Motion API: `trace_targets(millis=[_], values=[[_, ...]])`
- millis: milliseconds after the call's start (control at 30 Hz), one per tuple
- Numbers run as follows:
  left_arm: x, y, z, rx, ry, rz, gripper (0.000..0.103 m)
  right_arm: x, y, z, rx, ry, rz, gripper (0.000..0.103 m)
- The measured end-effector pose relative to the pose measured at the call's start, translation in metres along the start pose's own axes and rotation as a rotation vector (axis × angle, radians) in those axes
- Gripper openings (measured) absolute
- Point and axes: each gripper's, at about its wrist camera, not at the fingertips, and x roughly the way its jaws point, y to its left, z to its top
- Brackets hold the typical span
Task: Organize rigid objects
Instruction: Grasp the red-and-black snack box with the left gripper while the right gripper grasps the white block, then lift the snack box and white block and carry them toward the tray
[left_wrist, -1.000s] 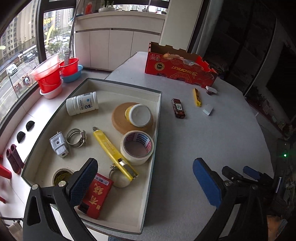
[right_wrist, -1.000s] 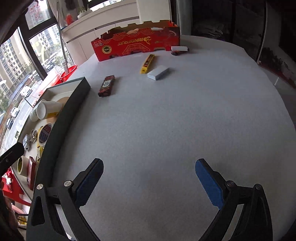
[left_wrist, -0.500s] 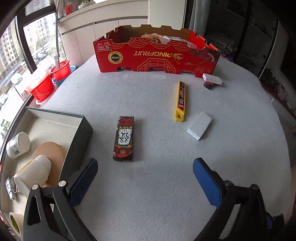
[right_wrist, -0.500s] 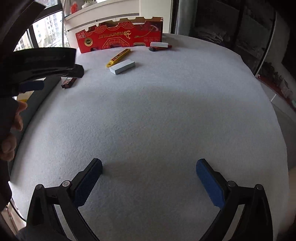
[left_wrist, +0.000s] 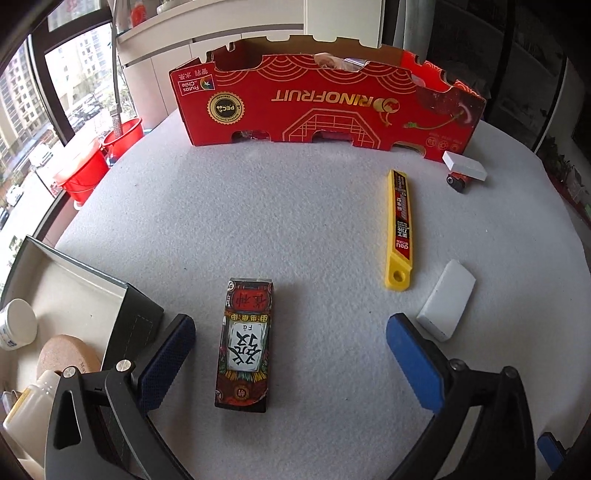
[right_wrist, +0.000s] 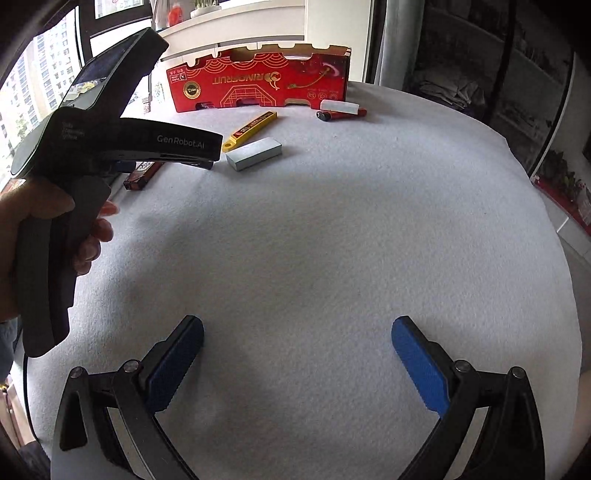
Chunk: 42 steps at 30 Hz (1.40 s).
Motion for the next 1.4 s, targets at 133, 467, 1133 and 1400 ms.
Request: trace_targets(millis=[133, 467, 1133, 1400], values=[[-0.010, -0.002, -0.004, 0.046, -0.014, -0.029, 0.077, 0.001, 0.000, 0.003, 0.003, 0.005, -0.001, 0.102], [-0.047, 0.014, -0.054, 0.033, -0.012, -0.172, 0.025, 0.031, 0.014, 0.047, -0.107, -0.036, 0.036, 0.102], [-0.079, 0.025, -0.105, 0.069, -0.018, -0.169, 0.026, 0.057, 0.036, 0.102, -0.074, -0.022, 0.067, 0.053], [-0.105, 0.030, -0.128, 0.065, -0.035, -0.240, 0.026, -0.021, 0.001, 0.025, 0.176, -0.030, 0.104, 0.053]])
